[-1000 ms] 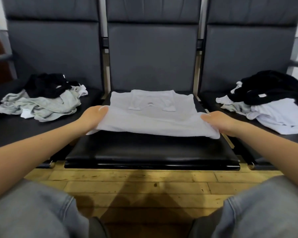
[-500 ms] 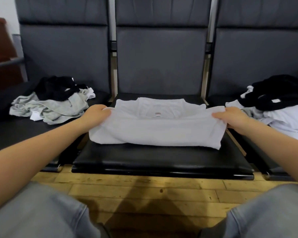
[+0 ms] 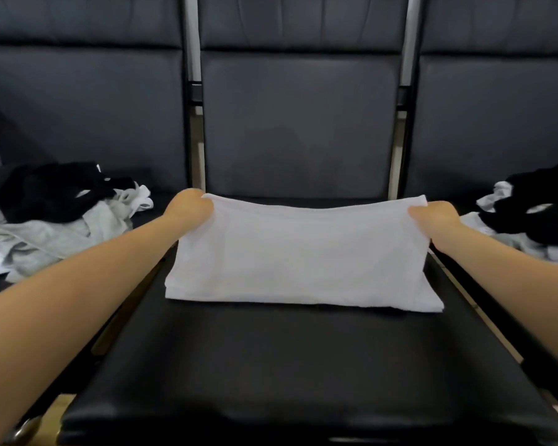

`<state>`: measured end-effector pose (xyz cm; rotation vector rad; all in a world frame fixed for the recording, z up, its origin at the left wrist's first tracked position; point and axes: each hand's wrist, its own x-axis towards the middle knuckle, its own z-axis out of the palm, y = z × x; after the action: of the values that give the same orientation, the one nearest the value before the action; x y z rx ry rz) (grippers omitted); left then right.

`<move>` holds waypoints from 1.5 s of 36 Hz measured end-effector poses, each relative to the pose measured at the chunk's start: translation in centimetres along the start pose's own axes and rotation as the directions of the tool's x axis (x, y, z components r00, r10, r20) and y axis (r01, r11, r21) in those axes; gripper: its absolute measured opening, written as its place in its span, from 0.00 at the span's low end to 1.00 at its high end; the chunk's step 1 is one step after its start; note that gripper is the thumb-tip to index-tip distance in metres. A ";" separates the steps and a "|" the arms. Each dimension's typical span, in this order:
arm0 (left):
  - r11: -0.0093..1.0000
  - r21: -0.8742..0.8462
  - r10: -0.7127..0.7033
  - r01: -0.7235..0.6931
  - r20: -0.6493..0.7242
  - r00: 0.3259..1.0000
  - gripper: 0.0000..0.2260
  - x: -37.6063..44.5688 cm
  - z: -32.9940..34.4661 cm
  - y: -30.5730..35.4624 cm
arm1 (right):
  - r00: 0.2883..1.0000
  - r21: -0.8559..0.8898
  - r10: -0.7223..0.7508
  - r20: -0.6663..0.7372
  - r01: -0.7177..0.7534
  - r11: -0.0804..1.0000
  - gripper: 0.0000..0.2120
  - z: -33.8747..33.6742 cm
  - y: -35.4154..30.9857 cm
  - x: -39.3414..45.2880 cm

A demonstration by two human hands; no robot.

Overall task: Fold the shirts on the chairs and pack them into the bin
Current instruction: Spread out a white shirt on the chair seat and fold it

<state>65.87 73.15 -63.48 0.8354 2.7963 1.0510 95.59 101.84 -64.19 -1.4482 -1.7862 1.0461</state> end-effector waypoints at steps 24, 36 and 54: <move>0.953 0.202 0.237 -0.224 -0.045 0.970 0.17 -1.4 5.5 3.1 | 0.976 -0.182 -0.217 0.006 0.215 0.960 0.21 1.7 1.8 -0.4; 0.778 0.160 0.533 -0.608 0.344 0.773 0.11 -14.0 7.2 4.2 | 0.773 -0.364 -0.415 0.480 0.606 0.707 0.13 -3.2 5.2 -10.5; 0.840 0.216 0.441 -0.498 0.265 0.858 0.07 -12.5 4.7 1.2 | 0.799 -0.711 -0.542 0.260 0.538 0.453 0.08 -9.0 7.1 -7.3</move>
<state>78.10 70.43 -68.17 1.6318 2.6502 0.5498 108.28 97.17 -65.56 -1.0851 -2.6064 -0.1182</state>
